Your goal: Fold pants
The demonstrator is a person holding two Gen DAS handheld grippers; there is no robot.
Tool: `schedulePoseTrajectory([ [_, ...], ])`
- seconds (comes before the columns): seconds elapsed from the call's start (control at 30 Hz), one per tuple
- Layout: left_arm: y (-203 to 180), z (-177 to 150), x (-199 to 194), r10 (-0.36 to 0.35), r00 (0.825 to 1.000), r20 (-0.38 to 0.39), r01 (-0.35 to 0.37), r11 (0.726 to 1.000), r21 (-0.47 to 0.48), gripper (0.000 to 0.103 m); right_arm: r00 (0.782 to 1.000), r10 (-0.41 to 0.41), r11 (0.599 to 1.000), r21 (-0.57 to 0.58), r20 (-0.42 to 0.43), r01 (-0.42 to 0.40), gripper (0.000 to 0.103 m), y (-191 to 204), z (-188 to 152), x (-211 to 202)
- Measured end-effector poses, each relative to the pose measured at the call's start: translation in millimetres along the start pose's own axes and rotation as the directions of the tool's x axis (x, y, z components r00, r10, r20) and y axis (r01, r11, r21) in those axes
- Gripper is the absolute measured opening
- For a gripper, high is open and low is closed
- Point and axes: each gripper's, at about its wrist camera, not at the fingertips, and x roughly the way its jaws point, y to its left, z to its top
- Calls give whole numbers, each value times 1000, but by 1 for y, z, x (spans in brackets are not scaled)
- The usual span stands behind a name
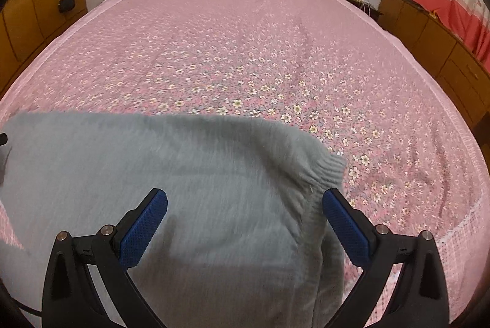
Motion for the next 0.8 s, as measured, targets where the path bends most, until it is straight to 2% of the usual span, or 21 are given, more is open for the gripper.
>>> schedulePoseTrajectory([
  [0.27,-30,22,33,-74,997,-22,76,987,143,101,999,-40,997,62,-25,41,103,-19,11,21],
  [0.37,-39,21,47,-70,997,-43,77,980,185,101,998,-52,996,67,-40,55,103,-24,15,29],
  [0.57,-42,22,62,-83,995,-60,93,976,195,102,994,-68,996,43,-84,72,100,-25,15,51],
  [0.8,-37,26,82,-98,991,-93,113,978,175,103,993,-42,996,71,-112,50,100,-29,14,65],
])
